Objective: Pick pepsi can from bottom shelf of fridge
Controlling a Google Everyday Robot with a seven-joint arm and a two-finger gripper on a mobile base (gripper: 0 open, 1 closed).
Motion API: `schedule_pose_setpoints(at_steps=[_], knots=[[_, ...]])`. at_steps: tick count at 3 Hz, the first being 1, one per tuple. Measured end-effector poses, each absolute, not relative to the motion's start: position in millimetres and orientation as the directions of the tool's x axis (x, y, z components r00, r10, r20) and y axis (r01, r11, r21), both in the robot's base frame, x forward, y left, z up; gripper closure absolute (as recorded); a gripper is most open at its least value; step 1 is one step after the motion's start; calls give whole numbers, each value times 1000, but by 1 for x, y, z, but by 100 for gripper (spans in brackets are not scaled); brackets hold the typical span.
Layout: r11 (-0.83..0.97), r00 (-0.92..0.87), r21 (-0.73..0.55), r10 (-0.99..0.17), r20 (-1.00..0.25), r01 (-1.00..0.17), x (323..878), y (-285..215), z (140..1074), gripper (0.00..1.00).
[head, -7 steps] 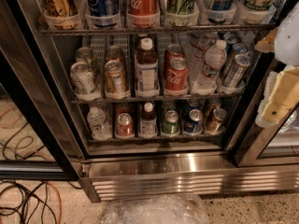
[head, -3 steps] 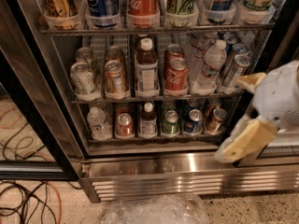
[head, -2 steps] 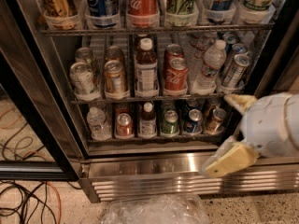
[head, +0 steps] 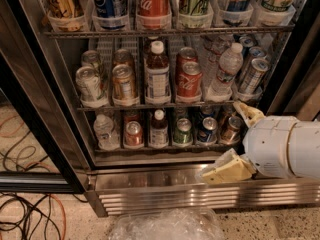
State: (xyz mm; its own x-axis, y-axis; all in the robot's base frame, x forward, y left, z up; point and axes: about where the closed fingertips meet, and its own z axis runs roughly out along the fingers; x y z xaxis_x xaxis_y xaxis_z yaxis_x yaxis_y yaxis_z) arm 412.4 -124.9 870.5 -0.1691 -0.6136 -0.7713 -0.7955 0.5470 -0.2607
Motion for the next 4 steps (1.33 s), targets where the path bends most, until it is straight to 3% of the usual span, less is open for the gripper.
schedule_pose_setpoints(at_steps=[2,4], knots=[[593,-211,-250,-599,-773,-766,415,-123,853,0],[732,-232,-225,-466,-854,-643,435,-136,814,0]])
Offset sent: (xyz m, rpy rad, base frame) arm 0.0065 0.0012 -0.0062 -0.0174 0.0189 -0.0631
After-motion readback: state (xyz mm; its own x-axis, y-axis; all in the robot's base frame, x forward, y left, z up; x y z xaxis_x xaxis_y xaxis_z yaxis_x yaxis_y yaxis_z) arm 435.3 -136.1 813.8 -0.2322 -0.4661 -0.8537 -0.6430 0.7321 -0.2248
